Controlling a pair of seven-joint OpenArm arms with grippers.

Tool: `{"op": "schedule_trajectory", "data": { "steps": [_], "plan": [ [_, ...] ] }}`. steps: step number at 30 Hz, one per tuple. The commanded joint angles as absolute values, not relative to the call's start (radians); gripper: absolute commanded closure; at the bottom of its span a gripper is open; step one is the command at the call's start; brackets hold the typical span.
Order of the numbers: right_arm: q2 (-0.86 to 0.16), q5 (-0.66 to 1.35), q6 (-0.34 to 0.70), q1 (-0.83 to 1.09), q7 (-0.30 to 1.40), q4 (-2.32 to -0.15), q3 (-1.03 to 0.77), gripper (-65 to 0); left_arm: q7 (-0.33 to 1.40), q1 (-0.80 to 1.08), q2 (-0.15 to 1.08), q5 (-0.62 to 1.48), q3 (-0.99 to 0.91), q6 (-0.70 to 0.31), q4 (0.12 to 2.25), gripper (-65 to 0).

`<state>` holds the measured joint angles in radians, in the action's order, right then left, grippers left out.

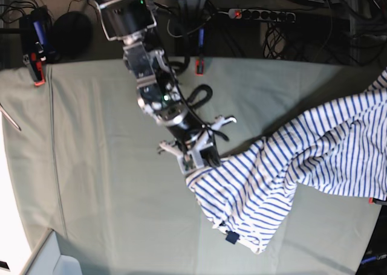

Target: Layout the t-shirt on the table in an organized manner, then fold the t-shirt properly

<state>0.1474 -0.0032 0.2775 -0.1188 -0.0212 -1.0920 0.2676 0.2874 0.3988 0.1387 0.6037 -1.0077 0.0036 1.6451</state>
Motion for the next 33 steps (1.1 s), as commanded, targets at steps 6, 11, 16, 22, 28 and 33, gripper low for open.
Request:
{"op": "schedule_trajectory", "data": {
  "steps": [6,11,16,22,28,33],
  "plan": [
    [0.157,0.005,0.286,-0.343,0.05,-0.865,0.268,-15.4,0.26,0.407,0.153,0.605,-1.021,0.001,1.662,0.0],
    [0.157,0.005,0.286,-0.478,0.05,-0.67,0.266,-39.8,0.26,0.424,0.153,0.607,-1.021,0.001,1.666,0.0],
    [0.157,0.005,0.254,-0.536,-0.01,-0.573,0.176,-52.4,0.26,0.423,0.154,0.607,-1.021,0.001,1.666,0.0],
    [0.157,0.005,0.143,-0.585,-0.12,-0.441,0.068,-53.6,0.26,0.423,0.157,0.607,-1.02,0.001,1.666,0.0],
    [0.157,0.005,0.145,-0.601,-0.2,-0.332,0.068,-53.6,0.26,0.418,0.153,0.607,-1.017,0.001,1.666,0.0],
    [0.157,0.005,0.16,-0.591,-0.211,-0.331,0.068,-53.5,0.26,0.418,0.153,0.607,-1.015,0.001,1.664,0.0]
  ]
}}
